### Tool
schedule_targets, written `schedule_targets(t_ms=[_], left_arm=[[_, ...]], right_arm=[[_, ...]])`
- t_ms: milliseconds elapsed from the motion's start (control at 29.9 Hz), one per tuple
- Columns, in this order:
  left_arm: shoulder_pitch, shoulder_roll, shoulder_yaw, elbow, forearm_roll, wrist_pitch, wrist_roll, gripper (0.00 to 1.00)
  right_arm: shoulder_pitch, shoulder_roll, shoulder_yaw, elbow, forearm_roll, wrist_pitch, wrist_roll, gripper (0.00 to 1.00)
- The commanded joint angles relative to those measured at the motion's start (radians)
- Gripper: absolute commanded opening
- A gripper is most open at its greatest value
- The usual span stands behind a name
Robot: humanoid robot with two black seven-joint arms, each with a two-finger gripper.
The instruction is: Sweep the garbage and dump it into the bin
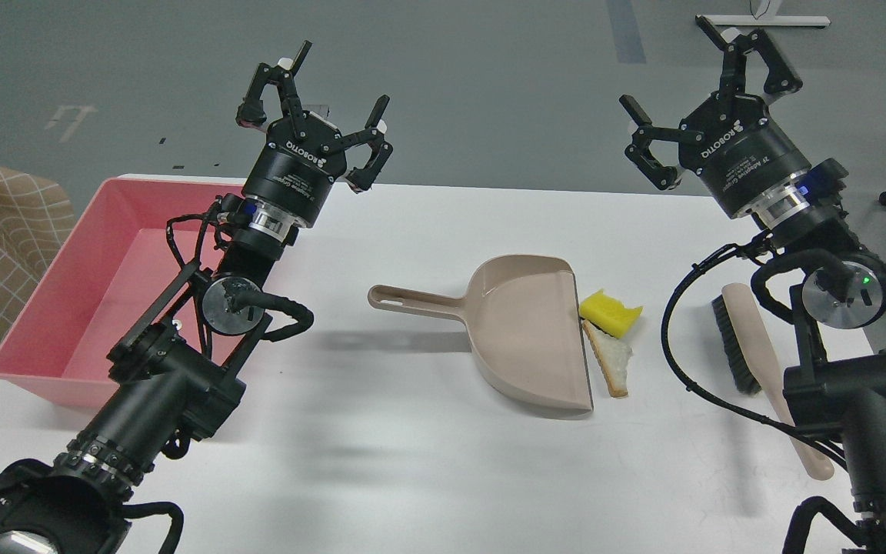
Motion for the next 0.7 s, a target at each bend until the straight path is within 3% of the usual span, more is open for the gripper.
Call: schedule_targets(t_ms=[0, 669], left_arm=[[-0.002, 0.000, 0.000, -0.001, 0.000, 0.000, 0.000, 0.99], [-0.005, -0.009, 0.002, -0.001, -0.006, 0.000, 0.000, 0.99]], right_arm=[[0.001, 0.000, 0.001, 0.001, -0.001, 0.000, 0.000, 1.00], [0.000, 0.000, 0.001, -0.001, -0.001, 0.000, 0.000, 1.00]])
